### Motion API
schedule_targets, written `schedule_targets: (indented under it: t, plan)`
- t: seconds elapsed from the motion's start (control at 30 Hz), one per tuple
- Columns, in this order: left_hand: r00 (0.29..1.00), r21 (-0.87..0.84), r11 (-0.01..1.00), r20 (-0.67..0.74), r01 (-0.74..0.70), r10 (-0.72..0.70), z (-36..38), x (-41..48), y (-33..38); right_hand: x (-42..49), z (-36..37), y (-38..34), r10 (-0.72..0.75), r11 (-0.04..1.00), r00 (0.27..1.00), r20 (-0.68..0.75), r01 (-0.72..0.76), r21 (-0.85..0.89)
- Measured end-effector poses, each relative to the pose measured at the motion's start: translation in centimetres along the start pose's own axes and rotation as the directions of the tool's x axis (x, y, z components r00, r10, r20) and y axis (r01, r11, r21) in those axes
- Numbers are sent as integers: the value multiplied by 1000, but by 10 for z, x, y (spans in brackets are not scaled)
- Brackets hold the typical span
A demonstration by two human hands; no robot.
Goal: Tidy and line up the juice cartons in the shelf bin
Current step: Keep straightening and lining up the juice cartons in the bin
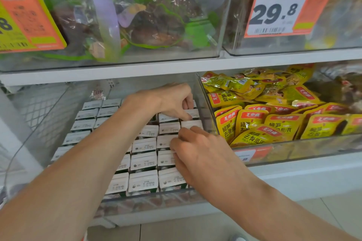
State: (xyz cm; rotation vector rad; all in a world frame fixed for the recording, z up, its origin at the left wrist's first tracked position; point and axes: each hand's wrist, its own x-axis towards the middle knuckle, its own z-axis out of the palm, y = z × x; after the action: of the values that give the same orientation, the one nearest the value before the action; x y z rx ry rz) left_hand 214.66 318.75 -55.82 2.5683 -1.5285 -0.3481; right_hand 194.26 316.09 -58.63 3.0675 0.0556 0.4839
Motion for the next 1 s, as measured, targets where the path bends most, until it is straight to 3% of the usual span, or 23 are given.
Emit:
schedule_targets:
  t: [0.2,0.37,0.47,0.57,0.63,0.7,0.87,1.0]
  plan:
    - [986,-259,966,-165,-9,-35,5,-15,-9,0,1,0,7,1000,1000,-13,-7,-8]
    - [935,-524,849,-333,-77,-121,21,-34,-12,1,-2,-1,7,1000,1000,26,-8,16]
    - [841,-570,805,-509,-167,-186,38,-48,-3,3,-5,0,-18,1000,996,91,17,17]
    - [689,-690,678,-621,-254,-373,49,-60,11,5,-6,0,-4,999,995,96,1,33]
    - [589,-746,590,-637,-309,-497,50,-68,19,6,-5,-1,21,996,997,77,-28,87]
    - [535,-767,537,-635,-351,-557,46,-81,25,7,-7,-1,62,985,998,32,-67,160]
    - [519,-833,451,-553,-321,-652,38,-131,29,8,-10,-1,143,938,985,-100,-103,331]
    - [565,-915,314,-404,-255,-719,34,-168,32,10,-4,-3,165,856,980,-112,-86,510]
